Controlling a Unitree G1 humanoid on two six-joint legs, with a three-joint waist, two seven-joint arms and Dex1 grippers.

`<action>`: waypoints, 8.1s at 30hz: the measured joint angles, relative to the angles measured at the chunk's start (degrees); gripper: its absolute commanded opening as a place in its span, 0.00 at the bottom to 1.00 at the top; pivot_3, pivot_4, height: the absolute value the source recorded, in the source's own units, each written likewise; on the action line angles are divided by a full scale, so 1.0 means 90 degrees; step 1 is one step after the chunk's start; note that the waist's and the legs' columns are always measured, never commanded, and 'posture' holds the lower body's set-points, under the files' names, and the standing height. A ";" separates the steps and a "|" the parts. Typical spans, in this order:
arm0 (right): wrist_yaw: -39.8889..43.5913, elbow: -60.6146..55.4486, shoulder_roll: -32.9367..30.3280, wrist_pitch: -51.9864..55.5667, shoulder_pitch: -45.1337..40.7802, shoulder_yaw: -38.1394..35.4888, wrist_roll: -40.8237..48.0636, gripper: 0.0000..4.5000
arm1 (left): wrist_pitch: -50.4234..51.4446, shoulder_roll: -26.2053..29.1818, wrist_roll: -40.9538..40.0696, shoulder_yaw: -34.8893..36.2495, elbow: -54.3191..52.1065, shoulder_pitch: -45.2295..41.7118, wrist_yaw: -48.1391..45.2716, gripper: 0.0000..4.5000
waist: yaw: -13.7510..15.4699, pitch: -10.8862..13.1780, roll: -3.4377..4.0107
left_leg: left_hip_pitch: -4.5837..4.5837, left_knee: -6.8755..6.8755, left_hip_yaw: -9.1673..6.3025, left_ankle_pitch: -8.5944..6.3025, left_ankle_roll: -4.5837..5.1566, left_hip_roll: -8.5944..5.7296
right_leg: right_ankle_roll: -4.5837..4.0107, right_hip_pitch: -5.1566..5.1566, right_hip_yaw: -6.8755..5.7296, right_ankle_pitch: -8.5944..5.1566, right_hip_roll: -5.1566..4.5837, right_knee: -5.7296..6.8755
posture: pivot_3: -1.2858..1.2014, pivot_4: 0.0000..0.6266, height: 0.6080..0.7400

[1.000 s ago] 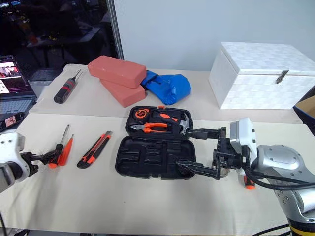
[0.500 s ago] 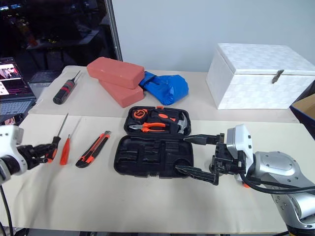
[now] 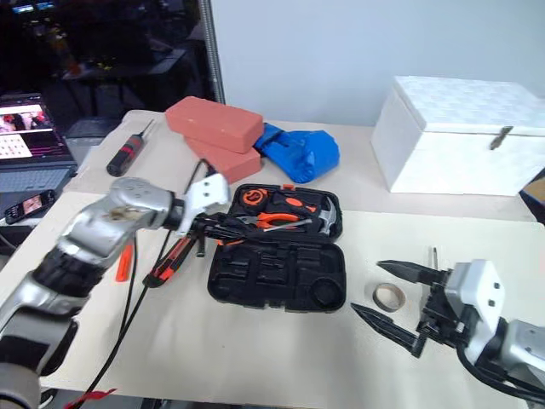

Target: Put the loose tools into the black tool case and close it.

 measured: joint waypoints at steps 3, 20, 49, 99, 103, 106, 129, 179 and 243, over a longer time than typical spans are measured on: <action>0.0063 -0.0045 0.0027 -0.0077 0.0211 -0.0245 0.0001 1.00 | -0.0549 -0.0321 0.0452 -0.0292 0.0798 -0.0235 -0.0273 0.14 | -0.0050 0.0001 0.0001 | 0.0008 0.0000 -0.0007 0.0001 0.0001 -0.0005 | -0.0001 0.0000 0.0003 0.0000 0.0001 0.0009 | 0.52 0.24 1.00; -0.0162 -0.0190 -0.0101 -0.0083 0.0110 -0.0367 0.0016 1.00 | -0.1891 -0.0588 0.1524 -0.0212 0.1801 -0.0130 -0.0720 0.61 | -0.0032 -0.0001 0.0005 | 0.0014 0.0032 -0.0014 0.0017 0.0021 -0.0025 | -0.0019 0.0019 0.0027 -0.0007 -0.0002 0.0022 | 0.52 0.24 1.00; -0.1216 0.0346 -0.0043 0.0092 -0.0271 0.0472 -0.0863 1.00 | 0.0675 -0.1846 0.0507 0.1639 -0.0930 0.2481 0.2810 0.02 | -0.0032 -0.0050 0.0056 | 0.0068 0.0053 -0.0037 0.0019 0.0024 -0.0042 | -0.0009 0.0103 0.0030 -0.0008 -0.0009 0.0002 | 0.52 0.24 1.00; 0.0820 0.3487 -0.1141 0.0394 -0.6773 0.6368 -0.3428 0.21 | 0.0752 0.1332 -0.4493 0.5654 -0.4110 0.5722 -0.0621 1.00 | -0.0181 0.0012 0.0033 | -0.0041 0.0023 -0.0019 0.0017 0.0044 -0.0032 | -0.0006 0.0012 0.0024 -0.0004 -0.0018 -0.0073 | 0.52 0.24 1.00; 0.1238 0.4216 -0.0714 -0.0112 -0.7130 0.6939 -0.3975 0.21 | 0.0709 0.1345 -0.4493 0.5789 -0.4180 0.6005 -0.0611 1.00 | -0.0154 0.0012 0.0033 | -0.0080 0.0010 -0.0026 0.0005 0.0056 -0.0034 | 0.0002 -0.0028 0.0022 0.0028 -0.0015 -0.0052 | 0.52 0.24 1.00; 0.1467 0.4599 -0.0464 -0.0407 -0.7287 0.7210 -0.4293 0.21 | 0.0681 0.1345 -0.4493 0.5833 -0.4241 0.6132 -0.0570 1.00 | -0.0143 0.0013 0.0033 | -0.0085 0.0006 -0.0027 0.0000 0.0057 -0.0034 | -0.0001 -0.0036 0.0020 0.0027 -0.0014 -0.0051 | 0.52 0.24 1.00; 0.0811 0.4116 0.1125 0.0897 -0.6391 0.4750 -0.2506 0.01 | 0.0577 0.1272 -0.4472 0.5701 -0.4186 0.6049 -0.0041 1.00 | -0.0076 0.0007 0.0025 | 0.0007 0.0006 -0.0025 0.0008 0.0045 -0.0019 | 0.0008 0.0009 0.0022 -0.0020 0.0005 0.0029 | 0.52 0.24 1.00; 0.0351 0.1002 0.0148 0.0091 -0.3489 0.3417 -0.0732 1.00 | 0.0681 0.0856 -0.2753 0.6054 -0.3759 0.6551 0.2678 0.17 | -0.0074 0.0002 -0.0002 | 0.0004 -0.0008 -0.0017 0.0010 0.0035 -0.0028 | -0.0038 0.0010 0.0017 -0.0050 -0.0020 0.0013 | 0.52 0.24 1.00; -0.1019 -0.1471 0.0027 0.0189 0.0306 0.0470 -0.0168 1.00 | 0.0131 -0.0919 -0.0914 0.2624 -0.1457 0.3415 0.0952 0.00 | 0.0010 -0.0004 0.0012 | 0.0034 0.0007 -0.0037 0.0038 0.0044 -0.0044 | -0.0010 0.0090 0.0025 -0.0040 -0.0016 0.0000 | 0.52 0.24 1.00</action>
